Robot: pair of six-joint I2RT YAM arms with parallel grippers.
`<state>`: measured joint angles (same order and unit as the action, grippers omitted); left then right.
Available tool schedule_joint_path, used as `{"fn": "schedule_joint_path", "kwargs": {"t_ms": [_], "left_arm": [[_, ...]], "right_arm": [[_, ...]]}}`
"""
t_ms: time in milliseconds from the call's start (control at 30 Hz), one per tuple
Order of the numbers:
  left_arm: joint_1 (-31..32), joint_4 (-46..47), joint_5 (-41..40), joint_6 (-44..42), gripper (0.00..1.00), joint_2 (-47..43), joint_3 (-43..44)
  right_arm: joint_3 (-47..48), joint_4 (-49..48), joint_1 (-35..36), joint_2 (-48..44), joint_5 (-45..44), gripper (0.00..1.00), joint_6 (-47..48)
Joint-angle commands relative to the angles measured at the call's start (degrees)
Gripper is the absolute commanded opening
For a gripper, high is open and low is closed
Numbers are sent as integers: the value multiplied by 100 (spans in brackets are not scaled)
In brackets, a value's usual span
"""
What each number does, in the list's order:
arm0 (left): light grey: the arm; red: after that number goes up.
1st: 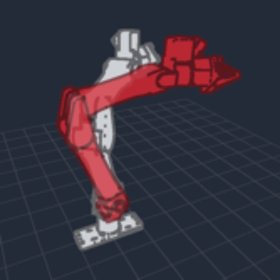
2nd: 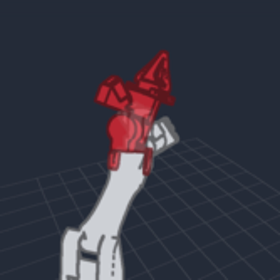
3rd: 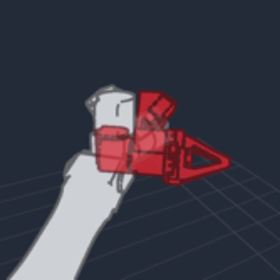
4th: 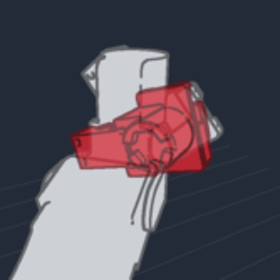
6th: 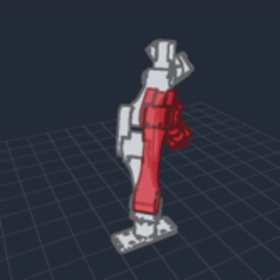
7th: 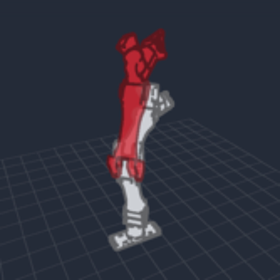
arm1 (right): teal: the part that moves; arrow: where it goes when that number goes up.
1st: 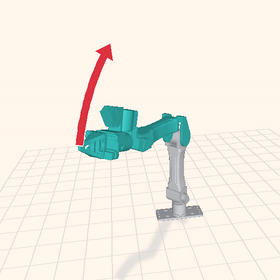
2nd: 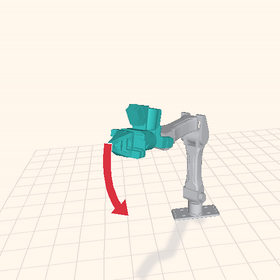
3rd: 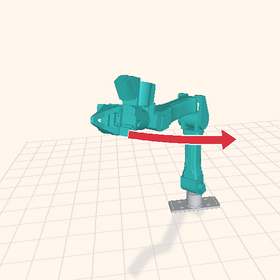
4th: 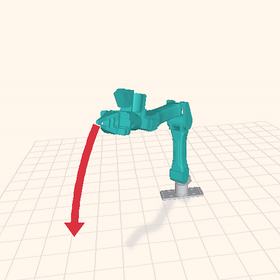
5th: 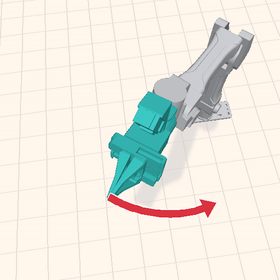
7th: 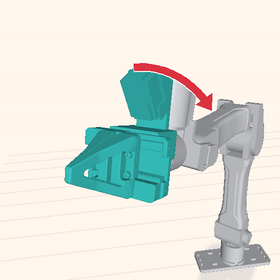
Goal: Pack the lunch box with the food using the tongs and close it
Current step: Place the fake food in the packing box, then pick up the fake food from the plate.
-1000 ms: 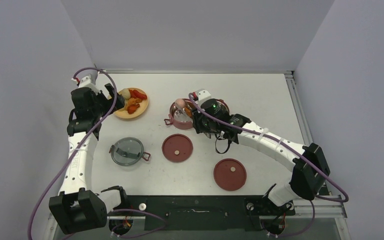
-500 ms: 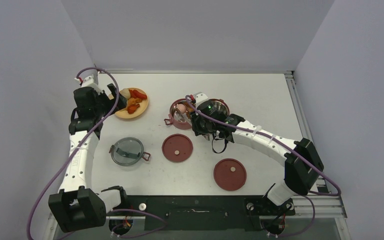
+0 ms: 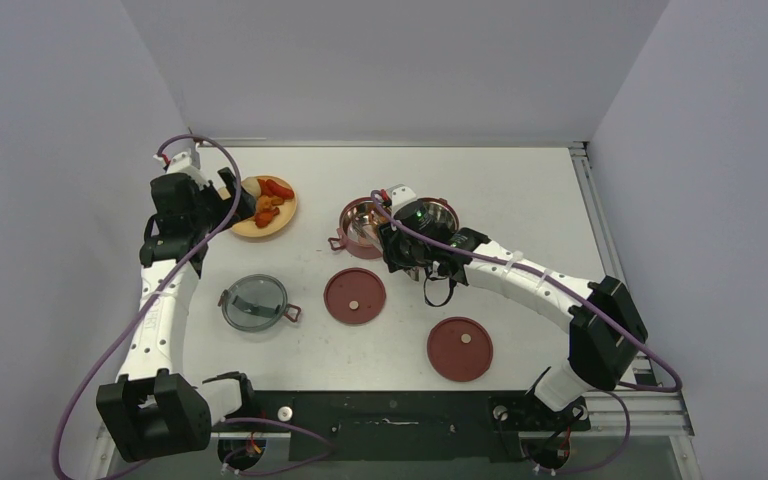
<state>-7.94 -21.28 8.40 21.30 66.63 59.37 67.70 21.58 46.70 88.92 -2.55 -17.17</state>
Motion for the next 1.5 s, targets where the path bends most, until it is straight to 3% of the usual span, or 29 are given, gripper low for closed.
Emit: {"fn": "schedule_joint_path", "kwargs": {"t_ms": [0, 633, 1000, 1467], "left_arm": [[25, 107, 25, -91, 96, -1, 129], [-91, 186, 197, 37, 96, 16, 89], [-127, 203, 206, 49, 96, 1, 83], [-167, 227, 285, 105, 96, -1, 81]], "right_arm": [[230, -149, -5, -5, -13, 42, -4], [968, -300, 396, 48, 9, 42, 171], [2151, -853, 606, 1417, 582, 42, 488], [4004, -360, 612, 3223, 887, 40, 1151]]}}
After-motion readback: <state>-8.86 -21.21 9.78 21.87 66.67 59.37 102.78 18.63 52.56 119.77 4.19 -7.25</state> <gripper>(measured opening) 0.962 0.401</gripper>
